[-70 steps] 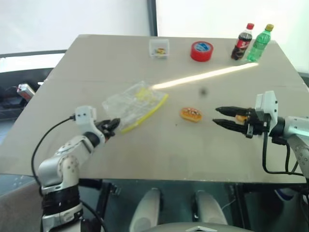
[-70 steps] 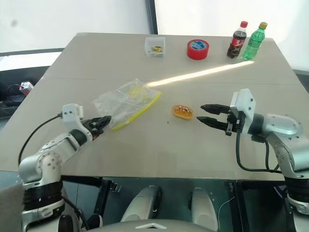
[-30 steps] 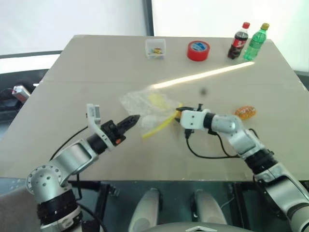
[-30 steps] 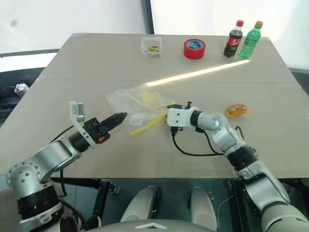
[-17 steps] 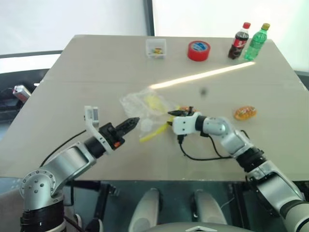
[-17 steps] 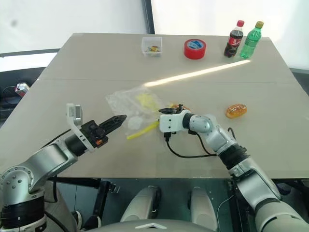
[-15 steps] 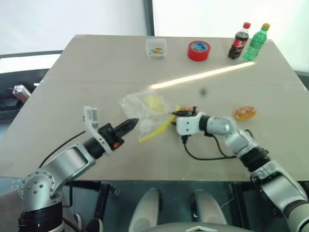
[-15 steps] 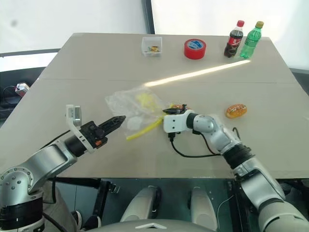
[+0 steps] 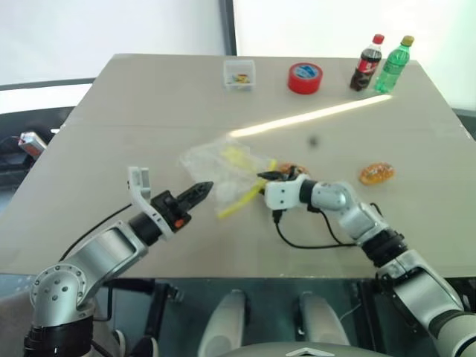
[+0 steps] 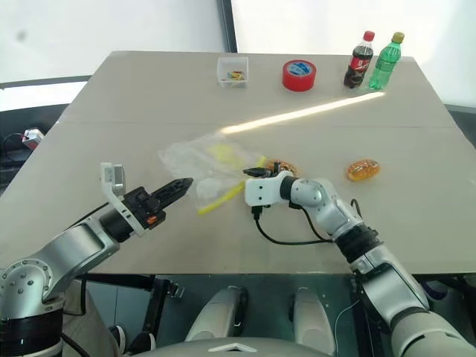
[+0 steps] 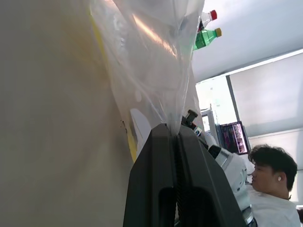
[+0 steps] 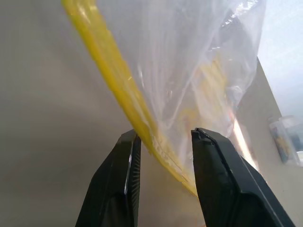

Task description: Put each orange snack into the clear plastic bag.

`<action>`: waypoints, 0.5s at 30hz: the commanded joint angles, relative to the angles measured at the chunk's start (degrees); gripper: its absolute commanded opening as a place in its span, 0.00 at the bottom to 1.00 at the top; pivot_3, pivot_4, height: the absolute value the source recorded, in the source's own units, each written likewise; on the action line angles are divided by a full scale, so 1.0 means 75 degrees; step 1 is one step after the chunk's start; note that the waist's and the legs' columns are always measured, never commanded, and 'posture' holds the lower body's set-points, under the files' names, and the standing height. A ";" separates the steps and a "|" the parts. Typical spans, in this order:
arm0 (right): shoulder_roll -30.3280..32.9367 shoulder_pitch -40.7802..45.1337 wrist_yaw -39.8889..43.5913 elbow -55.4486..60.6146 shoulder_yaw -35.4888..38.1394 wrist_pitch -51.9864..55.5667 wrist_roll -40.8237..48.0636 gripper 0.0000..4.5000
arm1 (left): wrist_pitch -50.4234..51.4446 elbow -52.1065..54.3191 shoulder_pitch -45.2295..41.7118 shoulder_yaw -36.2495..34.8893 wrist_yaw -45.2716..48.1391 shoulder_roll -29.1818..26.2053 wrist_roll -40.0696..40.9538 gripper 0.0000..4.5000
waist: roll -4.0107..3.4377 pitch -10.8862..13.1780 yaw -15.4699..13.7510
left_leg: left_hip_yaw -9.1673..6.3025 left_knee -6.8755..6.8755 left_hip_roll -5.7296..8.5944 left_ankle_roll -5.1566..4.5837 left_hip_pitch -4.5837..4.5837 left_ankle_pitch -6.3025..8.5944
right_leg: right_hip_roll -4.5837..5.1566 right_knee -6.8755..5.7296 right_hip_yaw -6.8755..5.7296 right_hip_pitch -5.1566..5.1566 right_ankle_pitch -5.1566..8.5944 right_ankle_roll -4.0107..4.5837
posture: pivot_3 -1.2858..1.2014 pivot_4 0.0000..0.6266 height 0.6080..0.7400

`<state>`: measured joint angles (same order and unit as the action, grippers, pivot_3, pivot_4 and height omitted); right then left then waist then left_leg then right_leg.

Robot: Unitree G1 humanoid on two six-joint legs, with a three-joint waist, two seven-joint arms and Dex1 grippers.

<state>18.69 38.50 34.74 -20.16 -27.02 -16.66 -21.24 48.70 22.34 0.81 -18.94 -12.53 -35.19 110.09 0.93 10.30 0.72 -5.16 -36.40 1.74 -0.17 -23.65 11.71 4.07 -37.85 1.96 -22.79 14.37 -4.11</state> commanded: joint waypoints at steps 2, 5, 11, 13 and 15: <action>-0.0113 0.0252 -0.0210 -0.0099 0.0177 -0.0342 0.0057 0.27 | -0.0092 0.0531 0.0178 0.0055 0.0235 -0.0218 0.0018 0.00 | 0.0000 0.0000 0.0008 | 0.0001 0.0000 0.0000 0.0000 -0.0001 0.0000 | -0.0001 0.0000 -0.0002 0.0000 0.0000 0.0000 | 0.52 0.24 1.00; -0.0091 0.0259 -0.0149 -0.0139 0.0212 -0.0425 0.0092 0.01 | -0.0082 0.0525 0.0312 0.0119 0.0370 -0.0365 -0.0305 0.00 | -0.0001 0.0001 0.0018 | 0.0003 0.0006 0.0000 0.0000 0.0001 0.0000 | -0.0003 -0.0001 -0.0001 -0.0002 0.0001 0.0001 | 0.52 0.24 1.00; -0.0123 0.0402 -0.0079 -0.0168 0.0297 -0.0473 0.0140 0.01 | -0.0170 0.0375 0.0227 0.0381 0.1098 -0.0584 -0.2358 0.00 | -0.0002 0.0001 0.0027 | 0.0021 0.0007 0.0001 0.0000 0.0001 0.0000 | -0.0007 -0.0001 -0.0003 -0.0002 0.0001 0.0001 | 0.52 0.24 1.00; -0.0187 0.0491 -0.0127 -0.0198 0.0388 -0.0383 0.0201 0.00 | -0.0422 0.0246 0.0113 0.0374 0.1390 -0.0539 -0.3176 0.06 | -0.0003 0.0002 0.0028 | 0.0024 0.0007 0.0001 0.0000 0.0001 0.0000 | -0.0007 0.0000 -0.0004 -0.0002 0.0001 0.0001 | 0.52 0.24 1.00; -0.0251 0.0674 -0.0258 -0.0330 0.0519 -0.0283 0.0233 0.00 | -0.0521 -0.0009 -0.0101 0.0408 0.1419 -0.0500 -0.3709 0.18 | -0.0003 0.0002 0.0029 | 0.0023 0.0008 0.0001 0.0001 0.0001 0.0000 | -0.0008 0.0000 -0.0005 -0.0002 0.0001 0.0001 | 0.52 0.24 1.00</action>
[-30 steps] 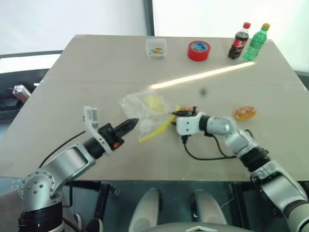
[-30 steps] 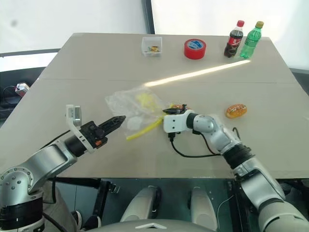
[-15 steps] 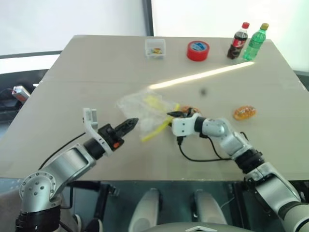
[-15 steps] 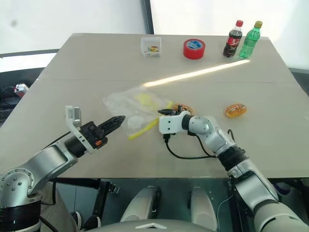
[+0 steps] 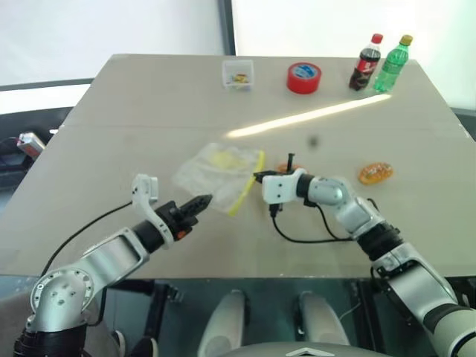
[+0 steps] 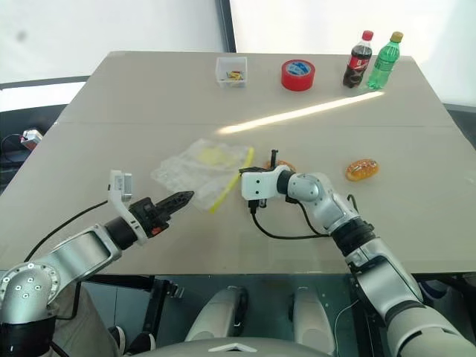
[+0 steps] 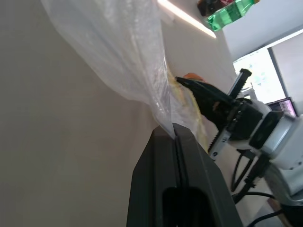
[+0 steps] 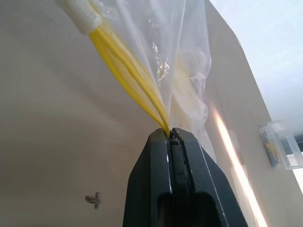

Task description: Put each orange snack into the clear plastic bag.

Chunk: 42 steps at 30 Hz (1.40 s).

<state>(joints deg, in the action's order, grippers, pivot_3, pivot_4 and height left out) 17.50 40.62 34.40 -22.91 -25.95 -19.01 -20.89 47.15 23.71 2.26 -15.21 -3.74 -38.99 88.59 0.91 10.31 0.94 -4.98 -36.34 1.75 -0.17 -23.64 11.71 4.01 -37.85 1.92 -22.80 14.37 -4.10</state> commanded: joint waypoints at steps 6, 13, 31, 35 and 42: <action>-0.0233 0.1404 -0.1103 -0.0691 0.0740 0.0498 -0.0168 0.00 | -0.1092 -0.0601 -0.1669 0.0533 0.0413 -0.0151 -0.3871 0.47 | 0.0000 0.0002 -0.0009 | -0.0009 0.0003 0.0002 0.0010 -0.0004 -0.0006 | -0.0002 0.0001 -0.0013 -0.0001 -0.0002 0.0002 | 0.52 0.24 1.00; -0.0290 0.2388 -0.2151 -0.1421 0.0169 0.1758 -0.1780 0.00 | -0.2024 -0.0126 -0.3528 0.2255 0.1248 -0.0162 -0.6993 0.47 | 0.0003 0.0005 -0.0012 | -0.0012 0.0017 0.0010 0.0049 -0.0027 -0.0029 | 0.0004 0.0006 -0.0019 -0.0024 -0.0004 0.0003 | 0.52 0.24 1.00; -0.0569 0.2431 -0.2043 -0.1337 0.0173 0.2198 -0.1896 0.00 | -0.2100 -0.0736 -0.4546 0.4408 0.2726 0.0154 -1.1620 0.47 | 0.0003 0.0005 0.0210 | 0.0053 0.0098 0.0002 0.0047 -0.0039 -0.0031 | -0.0001 -0.0007 0.0060 -0.0106 -0.0003 0.0001 | 0.52 0.24 1.00; -0.0580 0.2363 -0.2013 -0.1200 0.0161 0.2223 -0.1930 0.00 | -0.2044 -0.0809 -0.4590 0.4323 0.2886 0.0374 -1.1863 0.47 | 0.0003 0.0005 0.0211 | 0.0051 0.0098 0.0002 0.0048 -0.0039 -0.0032 | -0.0002 -0.0010 0.0059 -0.0107 -0.0003 0.0002 | 0.52 0.24 1.00; -0.0578 0.2205 -0.1925 -0.0904 0.0133 0.2250 -0.1943 0.00 | -0.1981 -0.0887 -0.4541 0.4229 0.3126 0.0733 -1.2119 0.36 | 0.0004 0.0005 0.0207 | 0.0043 0.0094 0.0002 0.0049 -0.0039 -0.0032 | -0.0001 -0.0012 0.0060 -0.0106 -0.0003 0.0001 | 0.52 0.24 1.00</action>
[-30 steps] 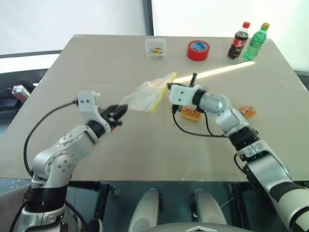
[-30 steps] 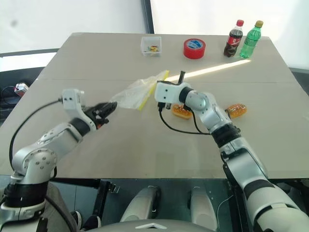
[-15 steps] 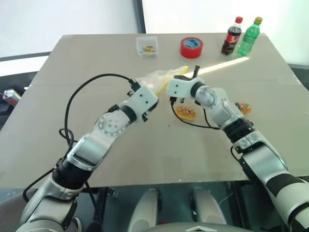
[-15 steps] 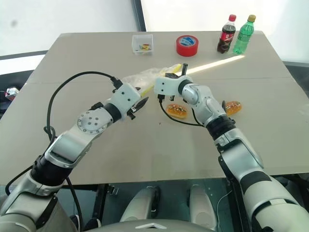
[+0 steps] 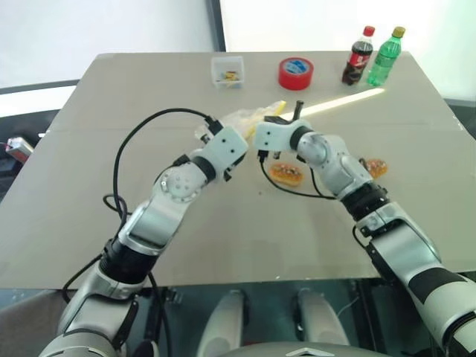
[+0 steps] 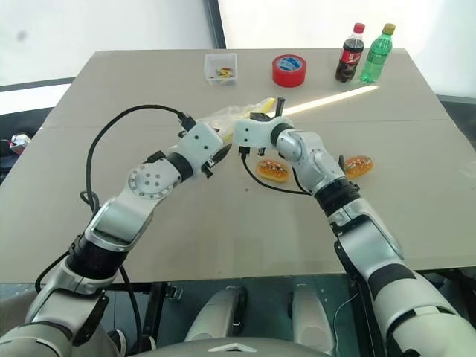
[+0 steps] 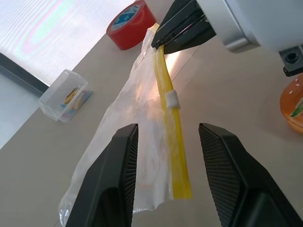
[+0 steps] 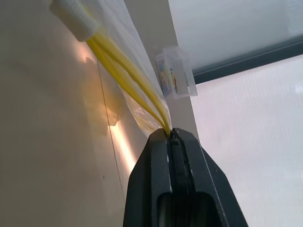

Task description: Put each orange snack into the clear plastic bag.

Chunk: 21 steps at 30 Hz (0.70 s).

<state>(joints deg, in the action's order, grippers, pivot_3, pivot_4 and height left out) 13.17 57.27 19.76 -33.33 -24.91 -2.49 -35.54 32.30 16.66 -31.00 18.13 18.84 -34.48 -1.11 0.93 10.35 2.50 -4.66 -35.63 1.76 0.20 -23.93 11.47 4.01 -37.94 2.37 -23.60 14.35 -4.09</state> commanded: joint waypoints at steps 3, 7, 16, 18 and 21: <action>0.0000 -0.0067 0.0056 0.0609 -0.0003 0.0118 0.0002 0.00 | -0.0024 0.0018 -0.0080 -0.0202 0.0223 0.0196 -0.0307 0.10 | 0.0000 0.0000 0.0003 | -0.0003 -0.0003 0.0000 0.0000 0.0000 0.0000 | 0.0000 -0.0002 0.0001 0.0000 0.0000 0.0000 | 0.52 0.24 1.00; 0.0037 -0.0130 0.0109 0.0747 0.0014 0.0183 0.0013 0.00 | -0.0033 -0.0103 -0.0073 -0.0212 0.0317 0.0221 -0.0524 0.01 | 0.0000 0.0000 0.0004 | -0.0006 -0.0005 0.0000 0.0000 0.0001 0.0000 | 0.0000 -0.0007 0.0000 0.0000 0.0000 0.0000 | 0.52 0.24 1.00; 0.0035 -0.0444 0.0702 0.1138 0.0162 0.0754 0.0303 0.00 | -0.0316 -0.0360 0.0030 -0.0266 0.0450 0.0176 -0.0950 0.01 | 0.0000 0.0000 0.0001 | -0.0015 -0.0011 0.0000 0.0000 0.0002 0.0000 | 0.0000 -0.0008 0.0000 0.0002 -0.0001 0.0000 | 0.52 0.24 1.00; 0.0113 -0.0486 0.0823 0.1375 0.0238 0.0807 0.0406 0.00 | -0.0519 -0.0447 0.0050 -0.0296 0.0433 0.0139 -0.1076 0.01 | 0.0000 0.0000 0.0003 | -0.0016 -0.0013 0.0000 0.0000 0.0002 0.0000 | -0.0001 -0.0011 0.0000 0.0002 0.0000 -0.0001 | 0.52 0.24 1.00; 0.0236 -0.0572 0.0965 0.1742 0.0300 0.0862 0.0516 0.00 | -0.1042 -0.0646 0.0122 -0.0399 0.0273 0.0145 -0.1240 0.01 | 0.0000 0.0000 -0.0001 | -0.0019 -0.0015 0.0000 -0.0001 0.0002 0.0000 | 0.0000 -0.0012 0.0000 0.0001 -0.0001 -0.0001 | 0.52 0.24 1.00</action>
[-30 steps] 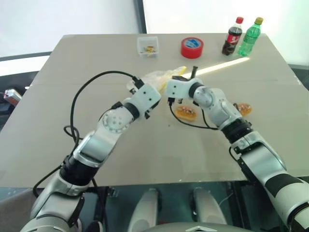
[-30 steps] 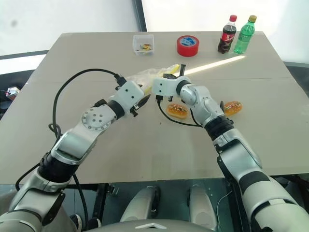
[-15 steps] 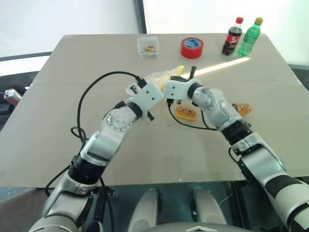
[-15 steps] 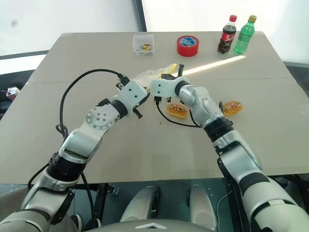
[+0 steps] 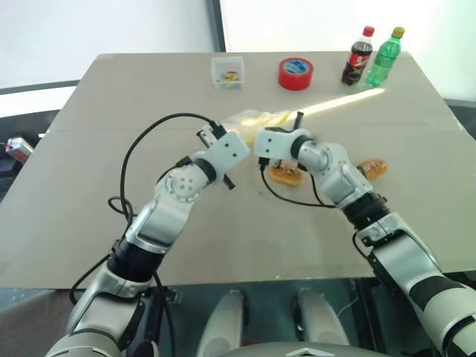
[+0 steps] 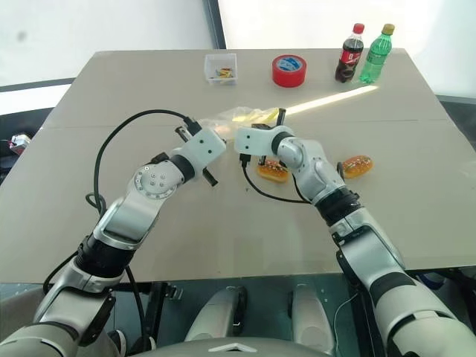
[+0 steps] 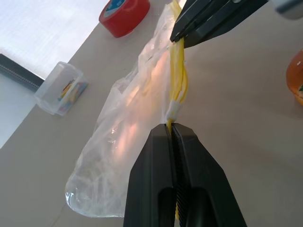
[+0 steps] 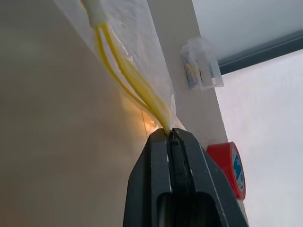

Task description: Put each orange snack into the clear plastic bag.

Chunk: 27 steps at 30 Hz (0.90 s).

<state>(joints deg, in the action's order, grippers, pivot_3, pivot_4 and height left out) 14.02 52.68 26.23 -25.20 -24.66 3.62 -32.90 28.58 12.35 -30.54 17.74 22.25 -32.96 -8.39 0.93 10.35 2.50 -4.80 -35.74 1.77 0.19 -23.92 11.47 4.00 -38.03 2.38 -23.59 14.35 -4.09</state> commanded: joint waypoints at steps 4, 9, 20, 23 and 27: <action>0.0266 -0.0103 0.0093 0.1151 0.0362 0.0141 0.0226 0.25 | -0.1642 -0.0518 0.0234 -0.0410 -0.0400 -0.0087 -0.0552 0.00 | 0.0000 -0.0001 -0.0001 | -0.0005 -0.0002 0.0000 0.0000 0.0001 0.0000 | 0.0000 -0.0002 0.0000 0.0000 0.0000 0.0000 | 0.52 0.24 1.00; 0.0602 -0.0447 0.0355 0.1774 0.0446 0.0265 0.0344 0.67 | -0.3449 -0.1310 0.0447 -0.0551 -0.0866 -0.0091 -0.0923 0.00 | 0.0001 -0.0001 -0.0025 | -0.0004 -0.0005 0.0001 0.0000 0.0001 0.0000 | 0.0003 -0.0002 0.0001 0.0001 -0.0001 0.0000 | 0.52 0.24 1.00; -0.0583 -0.1401 0.1180 0.3640 0.2193 0.3831 0.3096 0.48 | -0.5691 -0.2343 0.0628 -0.0783 -0.0838 -0.0048 -0.0934 0.00 | 0.0001 -0.0002 -0.0016 | -0.0006 -0.0033 -0.0001 -0.0035 0.0001 0.0021 | 0.0002 -0.0030 0.0002 0.0002 -0.0001 -0.0001 | 0.52 0.24 1.00; -0.0659 -0.1200 0.0951 0.3620 0.2285 0.4156 0.3274 0.19 | -0.5912 -0.2352 0.0693 -0.0803 -0.0729 -0.0057 -0.0924 0.00 | 0.0001 -0.0002 -0.0024 | -0.0010 -0.0050 0.0002 -0.0036 0.0002 0.0022 | 0.0003 -0.0051 -0.0001 0.0003 -0.0001 -0.0001 | 0.52 0.24 1.00; -0.0596 -0.1075 0.0773 0.3520 0.2249 0.4216 0.3413 0.01 | -0.6038 -0.2324 0.0758 -0.0843 -0.0640 -0.0046 -0.0931 0.00 | 0.0001 -0.0002 -0.0021 | -0.0012 -0.0071 0.0005 -0.0036 0.0008 0.0022 | 0.0003 -0.0084 -0.0003 0.0003 -0.0001 -0.0001 | 0.52 0.24 1.00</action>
<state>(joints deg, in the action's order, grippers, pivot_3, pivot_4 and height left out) 9.25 43.10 32.89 -0.54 -8.55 35.17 -8.14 -15.41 -5.88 -24.82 13.27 17.35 -33.32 -15.59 0.94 10.33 2.34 -4.89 -36.31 1.80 -0.08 -23.84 11.63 4.02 -38.74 2.36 -23.57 14.34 -4.10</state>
